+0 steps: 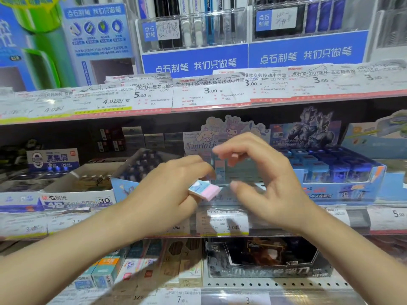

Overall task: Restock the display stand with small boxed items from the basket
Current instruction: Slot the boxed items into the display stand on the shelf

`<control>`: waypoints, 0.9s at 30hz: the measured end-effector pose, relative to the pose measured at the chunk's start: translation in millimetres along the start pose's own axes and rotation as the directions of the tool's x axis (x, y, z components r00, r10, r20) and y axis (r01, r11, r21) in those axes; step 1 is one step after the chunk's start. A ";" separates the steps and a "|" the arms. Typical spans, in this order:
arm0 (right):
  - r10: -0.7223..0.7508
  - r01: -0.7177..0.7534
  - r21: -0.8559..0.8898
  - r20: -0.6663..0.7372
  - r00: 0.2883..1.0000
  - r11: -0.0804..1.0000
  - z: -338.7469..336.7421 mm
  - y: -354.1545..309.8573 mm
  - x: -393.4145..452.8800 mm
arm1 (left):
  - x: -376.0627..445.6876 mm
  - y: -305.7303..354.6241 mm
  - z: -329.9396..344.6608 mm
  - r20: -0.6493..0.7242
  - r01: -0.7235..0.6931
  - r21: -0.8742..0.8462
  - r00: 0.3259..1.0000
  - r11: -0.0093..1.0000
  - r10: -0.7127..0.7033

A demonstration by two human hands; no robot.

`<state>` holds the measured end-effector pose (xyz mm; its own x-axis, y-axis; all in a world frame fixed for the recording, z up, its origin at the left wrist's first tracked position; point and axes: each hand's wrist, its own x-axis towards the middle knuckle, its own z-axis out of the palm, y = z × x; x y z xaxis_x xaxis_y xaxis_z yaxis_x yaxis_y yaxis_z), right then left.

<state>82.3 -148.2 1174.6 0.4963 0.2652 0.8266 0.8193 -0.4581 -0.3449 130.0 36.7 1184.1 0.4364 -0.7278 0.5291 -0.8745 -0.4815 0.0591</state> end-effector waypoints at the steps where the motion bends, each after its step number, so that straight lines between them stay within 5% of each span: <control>1: -0.053 0.053 0.000 0.055 0.997 0.999 -0.3 -6.7 -1.8 | 0.4 1.2 1.3 0.008 0.000 -0.030 1.000 1.000 0.000; 6: -0.080 0.077 0.037 0.100 0.992 0.996 1.6 -15.3 -2.1 | 3.2 8.0 8.0 0.095 0.089 -0.220 0.993 0.971 -0.070; 10: 0.102 -0.114 0.244 0.059 0.993 0.963 -2.0 -9.7 0.5 | 2.9 13.2 7.8 0.289 0.254 -0.538 0.951 0.804 -0.107; 13: 0.255 -0.222 0.455 -0.011 0.967 0.862 -6.5 -3.8 1.7 | -3.8 9.8 7.0 0.444 0.461 -0.743 0.882 0.485 -0.158; 16: 0.338 -0.241 0.588 -0.058 0.940 0.772 -8.2 1.2 3.1 | -9.2 3.8 7.3 0.583 0.586 -0.804 0.810 0.101 -0.060; 21: 0.337 -0.281 0.652 0.041 0.941 0.705 -8.9 5.4 2.7 | -8.6 -9.8 12.3 0.535 0.585 -0.750 0.811 -0.308 0.237; 24: 0.297 -0.301 0.619 0.113 0.948 0.725 -8.0 9.5 3.2 | -6.2 -13.0 11.5 0.477 0.542 -0.744 0.840 -0.391 0.256; 27: 0.290 -0.308 0.606 0.131 0.948 0.733 -8.6 11.9 4.4 | -6.9 -8.1 10.9 0.493 0.488 -0.831 0.868 -0.268 0.051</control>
<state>91.8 -159.8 1178.0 0.7458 0.2302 0.6252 0.6217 0.0967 -0.7772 136.3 40.3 1170.7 0.4392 -0.8973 0.0449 0.2713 0.1801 0.9455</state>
